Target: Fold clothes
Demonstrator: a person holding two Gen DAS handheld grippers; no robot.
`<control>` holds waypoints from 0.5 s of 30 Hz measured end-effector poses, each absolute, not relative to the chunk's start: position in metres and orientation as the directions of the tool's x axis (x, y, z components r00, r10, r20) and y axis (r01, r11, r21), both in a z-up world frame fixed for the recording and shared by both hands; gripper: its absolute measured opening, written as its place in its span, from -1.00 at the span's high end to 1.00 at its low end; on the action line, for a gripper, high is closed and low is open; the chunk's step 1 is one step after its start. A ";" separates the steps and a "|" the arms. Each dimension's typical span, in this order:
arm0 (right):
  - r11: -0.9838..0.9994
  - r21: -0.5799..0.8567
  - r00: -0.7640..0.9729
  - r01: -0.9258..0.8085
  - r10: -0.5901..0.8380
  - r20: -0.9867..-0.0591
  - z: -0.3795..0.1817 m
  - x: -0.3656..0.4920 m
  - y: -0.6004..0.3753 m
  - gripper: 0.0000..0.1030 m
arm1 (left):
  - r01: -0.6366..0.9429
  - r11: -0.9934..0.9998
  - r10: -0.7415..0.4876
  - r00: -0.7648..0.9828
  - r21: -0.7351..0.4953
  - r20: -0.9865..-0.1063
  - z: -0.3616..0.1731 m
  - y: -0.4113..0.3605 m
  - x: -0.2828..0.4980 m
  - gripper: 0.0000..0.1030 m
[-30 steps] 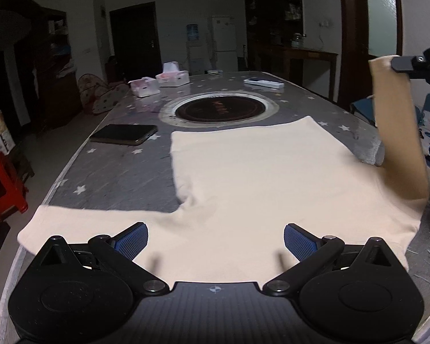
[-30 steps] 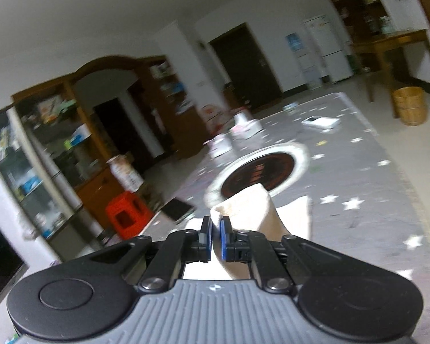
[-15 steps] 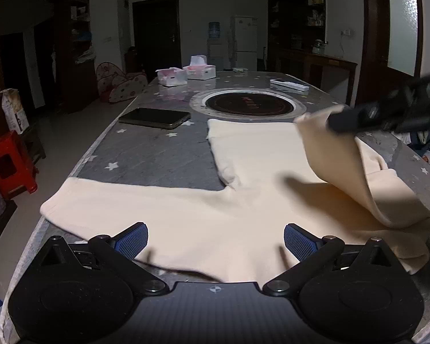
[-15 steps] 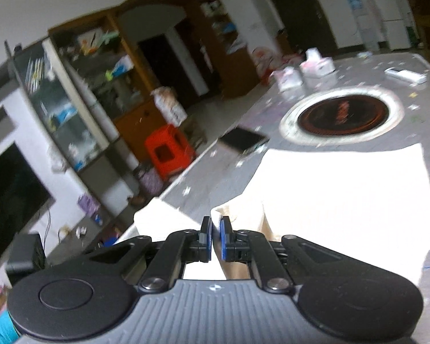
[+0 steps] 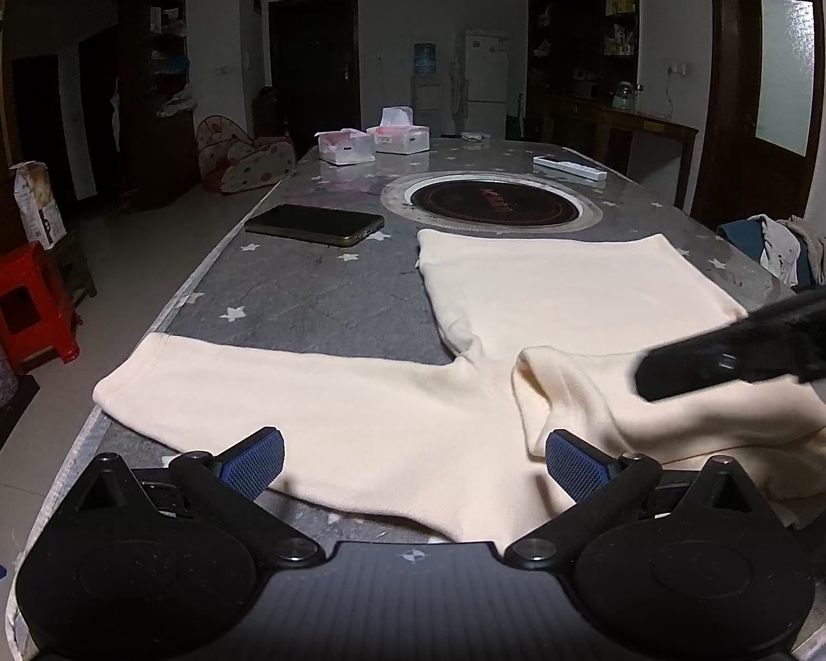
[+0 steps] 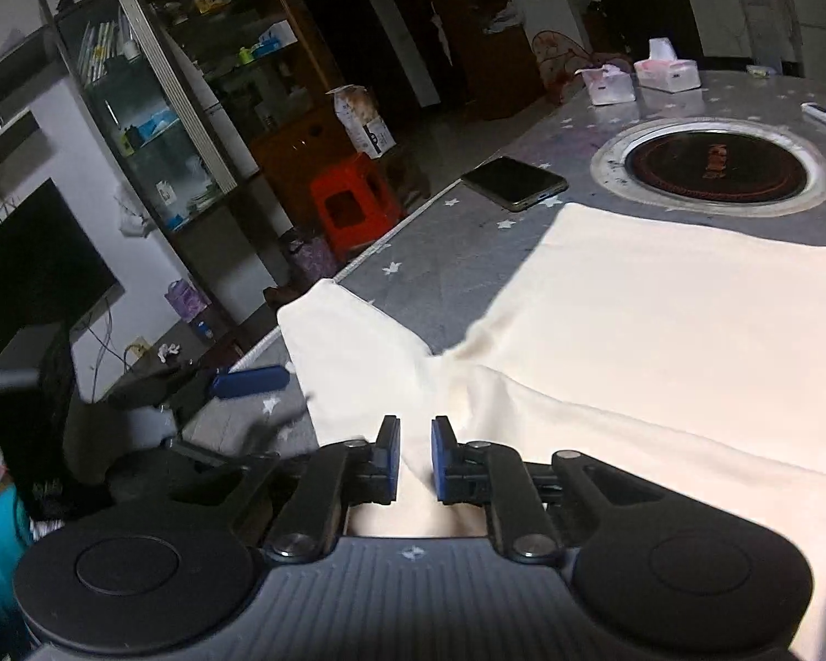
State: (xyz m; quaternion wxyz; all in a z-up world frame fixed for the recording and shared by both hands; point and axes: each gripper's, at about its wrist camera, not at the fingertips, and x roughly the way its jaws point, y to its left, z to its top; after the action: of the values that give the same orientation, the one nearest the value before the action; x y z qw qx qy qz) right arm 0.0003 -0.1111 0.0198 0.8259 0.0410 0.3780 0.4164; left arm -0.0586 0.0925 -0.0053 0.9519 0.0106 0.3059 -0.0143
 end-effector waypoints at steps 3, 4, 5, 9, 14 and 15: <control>0.686 0.334 0.407 -0.646 0.680 -0.610 0.021 -0.005 -0.134 0.77 | 0.055 0.998 -0.042 0.819 0.006 -0.572 -0.001 0.086 -0.059 -0.99; 0.708 0.317 0.429 -0.630 0.658 -0.619 0.019 -0.008 -0.145 0.77 | 0.066 0.998 -0.052 0.822 0.004 -0.568 0.000 0.083 -0.059 -0.97; 0.730 0.300 0.450 -0.614 0.636 -0.627 0.018 -0.011 -0.155 0.77 | 0.079 0.997 -0.065 0.823 0.001 -0.564 0.001 0.080 -0.058 -0.97; 0.809 0.249 0.528 -0.533 0.548 -0.649 0.009 -0.021 -0.195 0.76 | 0.139 0.990 -0.118 0.825 -0.003 -0.552 0.005 0.064 -0.054 -0.91; 0.856 0.258 0.556 -0.448 0.493 -0.669 -0.010 -0.022 -0.229 0.80 | 0.205 0.979 -0.169 0.813 0.002 -0.557 0.002 0.043 -0.047 -0.64; 0.857 0.256 0.561 -0.447 0.492 -0.666 -0.009 -0.023 -0.231 0.80 | 0.214 0.977 -0.176 0.810 0.003 -0.559 0.002 0.040 -0.046 -0.61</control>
State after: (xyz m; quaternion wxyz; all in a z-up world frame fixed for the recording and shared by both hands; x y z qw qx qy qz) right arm -0.0226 -0.2315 -0.0091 0.8830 0.0291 0.3858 0.2657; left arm -0.0465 0.0399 0.0018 0.9508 0.0331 0.2905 -0.1024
